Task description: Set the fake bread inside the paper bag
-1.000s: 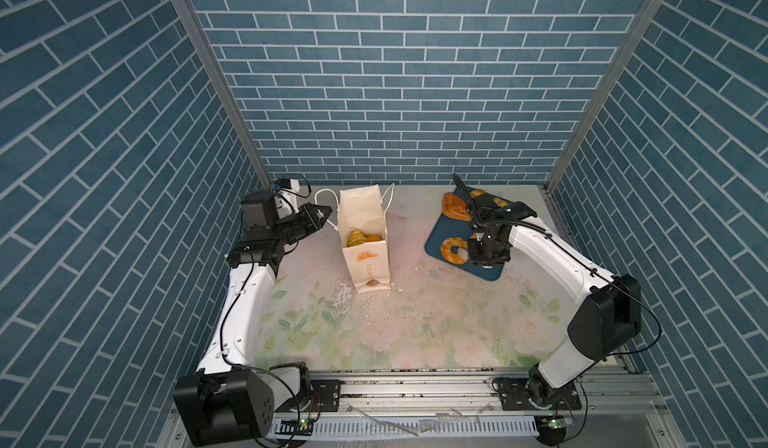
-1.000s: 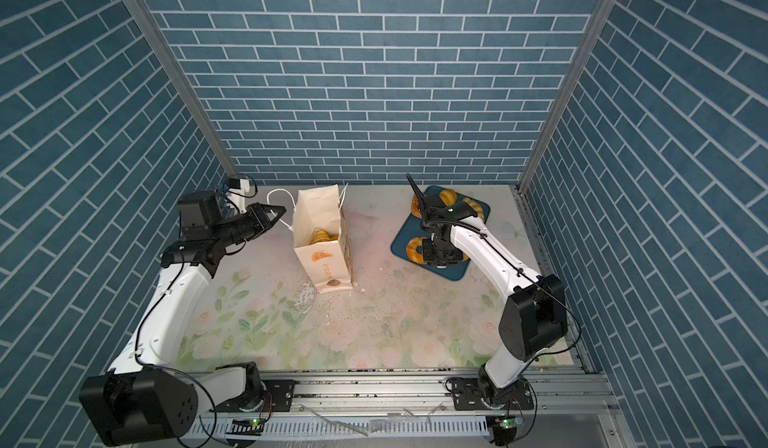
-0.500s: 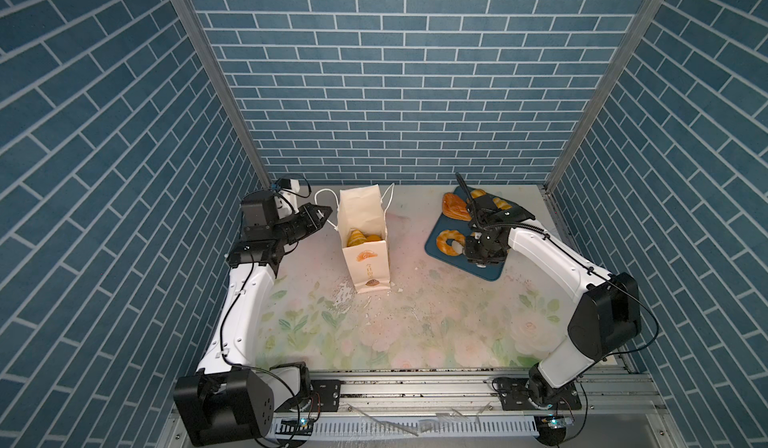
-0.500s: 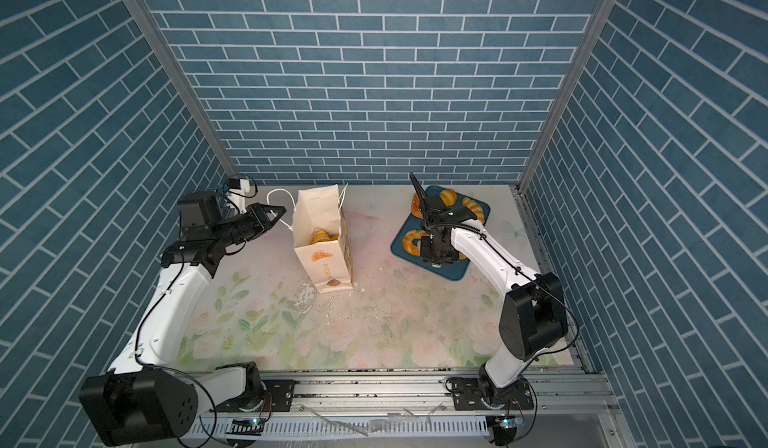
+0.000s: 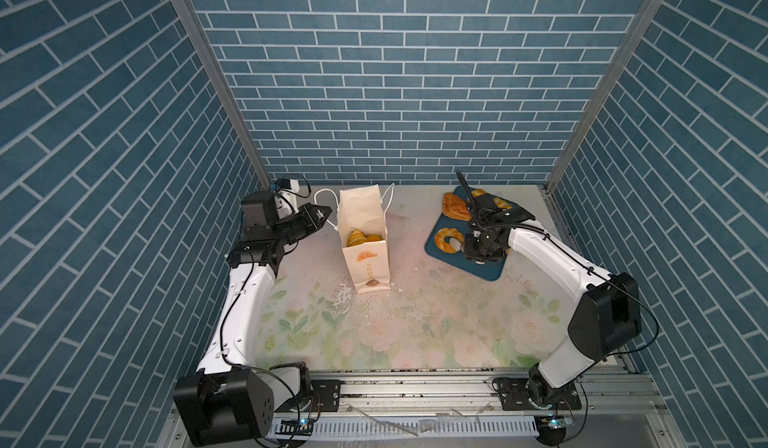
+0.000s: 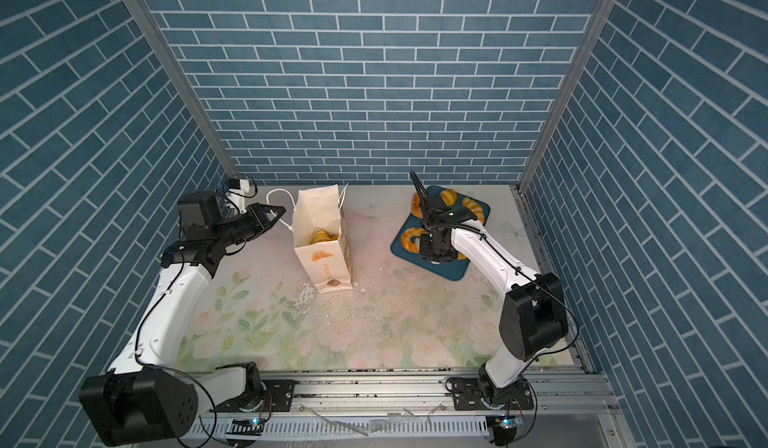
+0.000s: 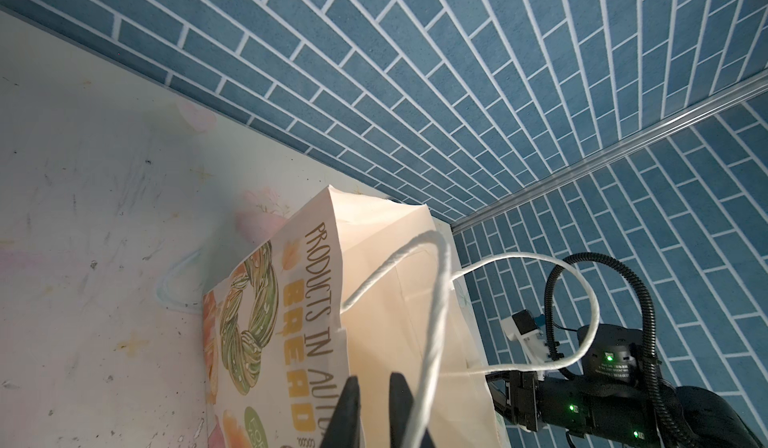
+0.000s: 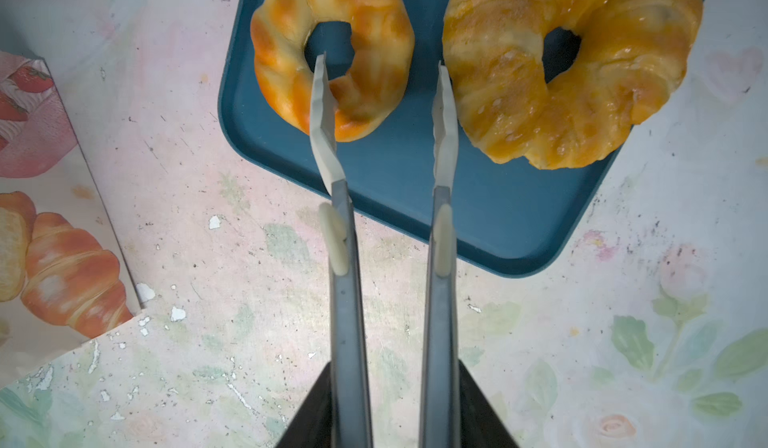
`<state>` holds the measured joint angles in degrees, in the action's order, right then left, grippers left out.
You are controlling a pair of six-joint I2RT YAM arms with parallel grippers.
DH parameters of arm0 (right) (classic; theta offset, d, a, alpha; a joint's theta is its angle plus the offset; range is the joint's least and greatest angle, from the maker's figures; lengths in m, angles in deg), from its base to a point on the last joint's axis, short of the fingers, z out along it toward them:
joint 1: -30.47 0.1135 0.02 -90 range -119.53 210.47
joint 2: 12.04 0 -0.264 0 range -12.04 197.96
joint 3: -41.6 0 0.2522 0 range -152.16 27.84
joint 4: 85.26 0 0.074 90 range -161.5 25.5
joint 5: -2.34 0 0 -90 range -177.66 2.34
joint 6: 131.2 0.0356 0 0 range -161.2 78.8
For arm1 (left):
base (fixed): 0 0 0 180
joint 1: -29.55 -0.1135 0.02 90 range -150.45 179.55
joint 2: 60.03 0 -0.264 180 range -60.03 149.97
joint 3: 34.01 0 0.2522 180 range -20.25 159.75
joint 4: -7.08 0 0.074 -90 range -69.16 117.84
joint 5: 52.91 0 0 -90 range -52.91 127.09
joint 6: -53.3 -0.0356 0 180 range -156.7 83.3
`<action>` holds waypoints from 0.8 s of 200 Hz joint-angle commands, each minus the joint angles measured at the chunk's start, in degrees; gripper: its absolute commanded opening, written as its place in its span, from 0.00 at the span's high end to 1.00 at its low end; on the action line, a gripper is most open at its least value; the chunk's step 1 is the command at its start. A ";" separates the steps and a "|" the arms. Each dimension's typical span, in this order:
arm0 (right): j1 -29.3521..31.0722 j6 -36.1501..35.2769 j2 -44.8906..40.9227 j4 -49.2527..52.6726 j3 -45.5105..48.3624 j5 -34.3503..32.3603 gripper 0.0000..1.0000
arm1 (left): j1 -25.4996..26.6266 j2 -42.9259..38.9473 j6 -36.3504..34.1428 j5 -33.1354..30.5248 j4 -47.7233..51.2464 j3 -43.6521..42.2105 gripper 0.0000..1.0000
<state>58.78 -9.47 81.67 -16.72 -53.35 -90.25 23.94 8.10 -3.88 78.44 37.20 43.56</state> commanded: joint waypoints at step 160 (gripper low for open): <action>-0.20 2.37 4.47 -4.18 -2.18 -1.08 0.57 | -0.19 -1.92 0.14 -0.39 0.18 -1.23 0.84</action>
<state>58.78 -9.45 84.31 -19.17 -53.81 -90.38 23.94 7.51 -3.86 78.26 37.26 43.56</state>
